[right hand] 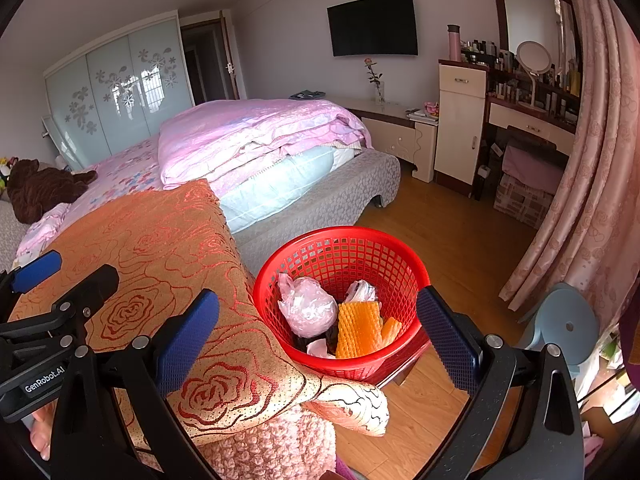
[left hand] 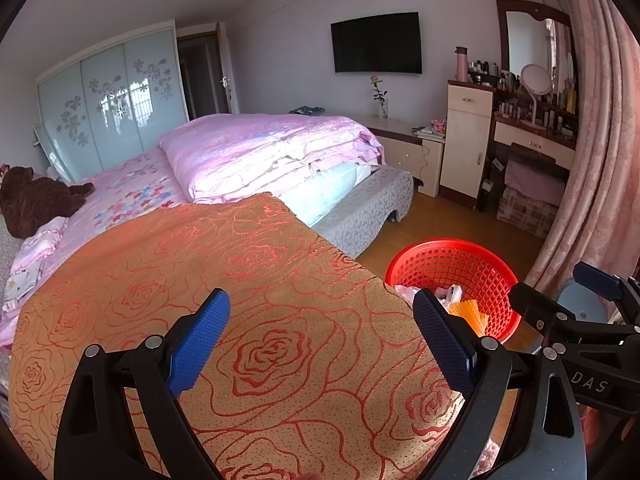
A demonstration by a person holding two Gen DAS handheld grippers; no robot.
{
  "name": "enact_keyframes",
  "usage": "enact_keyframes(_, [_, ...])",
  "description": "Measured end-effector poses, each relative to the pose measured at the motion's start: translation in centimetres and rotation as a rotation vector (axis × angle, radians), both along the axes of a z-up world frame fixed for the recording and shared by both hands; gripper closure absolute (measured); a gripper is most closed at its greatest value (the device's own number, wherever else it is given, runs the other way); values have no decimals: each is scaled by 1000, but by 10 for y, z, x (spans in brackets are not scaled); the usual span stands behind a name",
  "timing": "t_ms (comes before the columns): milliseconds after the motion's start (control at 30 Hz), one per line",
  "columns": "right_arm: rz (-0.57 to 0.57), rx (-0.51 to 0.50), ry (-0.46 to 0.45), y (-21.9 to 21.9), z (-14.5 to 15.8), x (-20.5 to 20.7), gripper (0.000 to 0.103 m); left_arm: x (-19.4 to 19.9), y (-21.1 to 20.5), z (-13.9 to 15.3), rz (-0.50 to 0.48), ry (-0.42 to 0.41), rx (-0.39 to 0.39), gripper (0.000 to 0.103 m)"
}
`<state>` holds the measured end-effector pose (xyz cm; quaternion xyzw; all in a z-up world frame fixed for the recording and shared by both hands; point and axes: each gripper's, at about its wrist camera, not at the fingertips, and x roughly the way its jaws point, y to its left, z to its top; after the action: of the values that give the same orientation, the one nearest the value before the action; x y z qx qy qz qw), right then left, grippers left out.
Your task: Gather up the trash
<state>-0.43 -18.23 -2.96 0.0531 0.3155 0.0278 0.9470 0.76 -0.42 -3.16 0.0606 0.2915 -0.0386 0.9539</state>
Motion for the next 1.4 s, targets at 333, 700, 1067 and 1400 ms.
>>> enact_keyframes(333, [1,-1,-1,0,1,0,7,-4,-3,3,-7,-7,-12,14])
enact_keyframes(700, [-2,1,4,0,0,0,7,-3,-5,8,-8,9,-9,14])
enact_keyframes(1067, [-5,2,8,3,-3,-5,7,-1,-5,7,-11,0,-3,14])
enact_keyframes(1400, [-12,-8,15,7,-9,-14,7,1,-3,6,-31,12,-1,14])
